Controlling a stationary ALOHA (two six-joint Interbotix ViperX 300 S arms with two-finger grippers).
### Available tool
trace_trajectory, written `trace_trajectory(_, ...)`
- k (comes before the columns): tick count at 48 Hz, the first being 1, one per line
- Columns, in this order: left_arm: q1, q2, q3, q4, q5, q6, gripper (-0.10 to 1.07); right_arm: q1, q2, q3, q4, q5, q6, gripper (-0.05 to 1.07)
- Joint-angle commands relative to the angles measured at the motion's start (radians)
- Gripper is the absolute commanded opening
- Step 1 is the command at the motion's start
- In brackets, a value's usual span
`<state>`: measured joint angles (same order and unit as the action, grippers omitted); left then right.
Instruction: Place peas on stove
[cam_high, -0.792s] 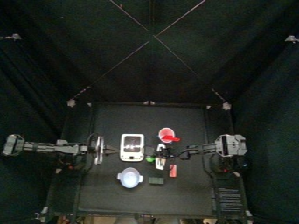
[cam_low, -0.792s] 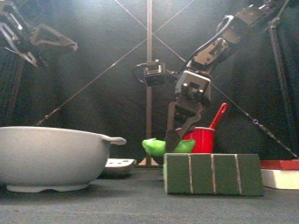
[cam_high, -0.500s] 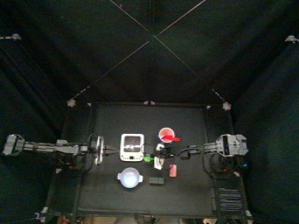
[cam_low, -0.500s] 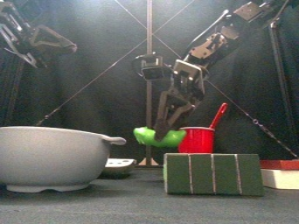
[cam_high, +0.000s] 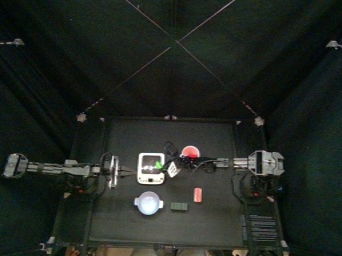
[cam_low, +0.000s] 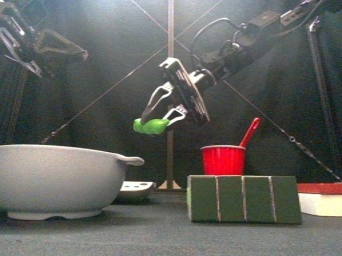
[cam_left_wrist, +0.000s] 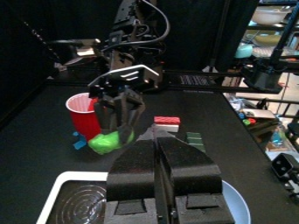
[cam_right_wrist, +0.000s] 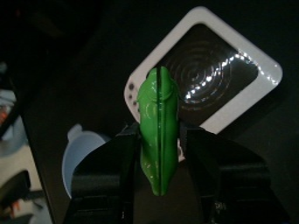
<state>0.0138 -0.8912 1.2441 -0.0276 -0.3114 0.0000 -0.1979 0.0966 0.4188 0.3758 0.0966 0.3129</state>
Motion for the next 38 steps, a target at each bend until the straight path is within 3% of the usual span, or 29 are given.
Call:
trace_trajectory(1,0.000,0.005,-0.012,-0.002,-0.009,0.002,0.32,-0.023,-0.008,-0.026,-0.008,-0.058,0.035,0.55)
trace_trajectory(12,0.000,0.005,-0.011,0.000,-0.009,0.002,0.32,-0.020,0.086,-0.092,-0.080,-0.098,0.064,0.55)
trace_trajectory(25,0.002,0.005,-0.011,-0.002,-0.009,0.002,0.32,-0.020,0.187,-0.207,-0.138,-0.046,0.064,0.55)
trace_trajectory(38,0.000,0.005,-0.009,-0.002,-0.009,0.002,0.32,-0.020,0.256,-0.262,-0.170,-0.025,0.064,0.55)
